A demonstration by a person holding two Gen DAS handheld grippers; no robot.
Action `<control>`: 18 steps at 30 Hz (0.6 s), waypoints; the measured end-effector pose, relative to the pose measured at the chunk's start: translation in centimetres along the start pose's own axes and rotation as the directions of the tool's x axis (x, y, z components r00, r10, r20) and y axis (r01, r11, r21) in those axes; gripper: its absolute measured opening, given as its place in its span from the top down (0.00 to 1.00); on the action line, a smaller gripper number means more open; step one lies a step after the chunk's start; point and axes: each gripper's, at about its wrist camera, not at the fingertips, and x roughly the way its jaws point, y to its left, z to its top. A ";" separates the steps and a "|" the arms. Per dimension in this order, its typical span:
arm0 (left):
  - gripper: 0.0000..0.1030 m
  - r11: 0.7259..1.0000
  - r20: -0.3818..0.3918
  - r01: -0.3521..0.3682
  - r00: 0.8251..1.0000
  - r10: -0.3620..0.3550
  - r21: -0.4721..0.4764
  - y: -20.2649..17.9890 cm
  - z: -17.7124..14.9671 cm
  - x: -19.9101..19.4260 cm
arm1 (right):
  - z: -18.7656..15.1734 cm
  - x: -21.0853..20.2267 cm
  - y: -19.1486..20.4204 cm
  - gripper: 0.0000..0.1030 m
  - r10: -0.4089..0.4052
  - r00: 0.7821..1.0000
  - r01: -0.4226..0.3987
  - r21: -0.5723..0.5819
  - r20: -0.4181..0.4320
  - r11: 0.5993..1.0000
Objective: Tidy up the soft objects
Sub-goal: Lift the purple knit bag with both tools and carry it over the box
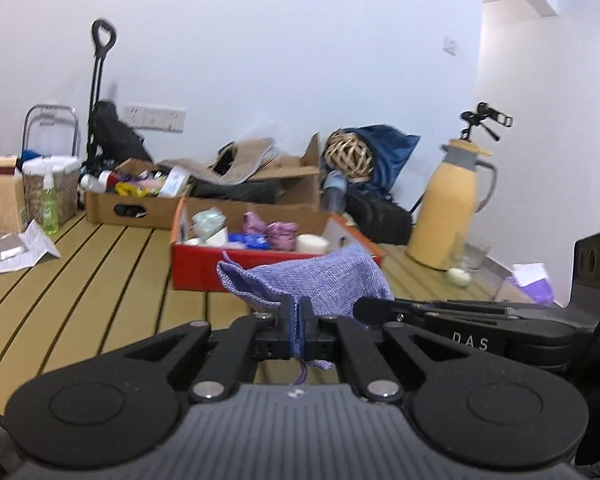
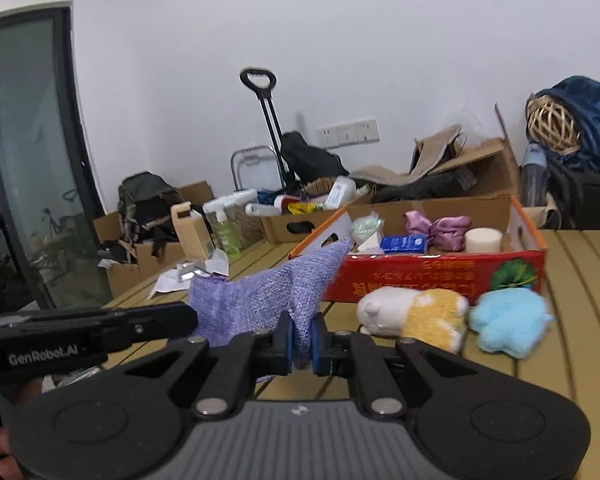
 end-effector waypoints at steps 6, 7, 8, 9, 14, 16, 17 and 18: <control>0.97 0.999 0.019 0.028 0.999 -0.029 0.038 -5.6 -0.3 -1.1 | -0.8 -6.2 -2.3 0.92 -0.018 0.998 0.018 0.007 0.061 1.000; 0.97 0.999 0.017 0.035 0.999 -0.035 0.042 -6.2 -0.2 -0.9 | -0.8 -7.0 -2.8 0.92 -0.020 0.997 0.019 0.011 0.070 1.000; 0.97 0.998 0.017 0.038 0.999 -0.039 0.049 -6.8 0.0 -0.7 | -0.9 -7.8 -3.5 0.92 -0.024 0.996 0.022 0.016 0.081 1.000; 0.97 0.998 0.017 0.038 0.999 -0.039 0.057 -7.4 0.1 -0.4 | -0.9 -8.3 -4.1 0.92 -0.028 0.996 0.027 0.021 0.087 0.999; 0.97 0.996 0.021 0.038 0.999 -0.039 0.076 -8.2 1.6 2.5 | 0.0 -8.8 -6.8 0.92 -0.039 0.993 0.035 0.039 0.113 0.999; 0.97 0.996 0.022 0.039 0.999 -0.041 0.077 -7.8 2.9 4.3 | 1.0 -8.0 -7.9 0.92 -0.040 0.992 0.036 0.039 0.116 0.999; 0.97 0.996 0.024 0.037 0.999 -0.039 0.079 -7.5 3.6 5.2 | 1.7 -7.1 -8.4 0.92 -0.038 0.993 0.034 0.039 0.115 0.999; 0.97 0.996 0.025 0.036 0.999 -0.038 0.085 -7.2 4.5 6.5 | 2.3 -6.4 -8.8 0.92 -0.033 0.993 0.029 0.036 0.112 0.999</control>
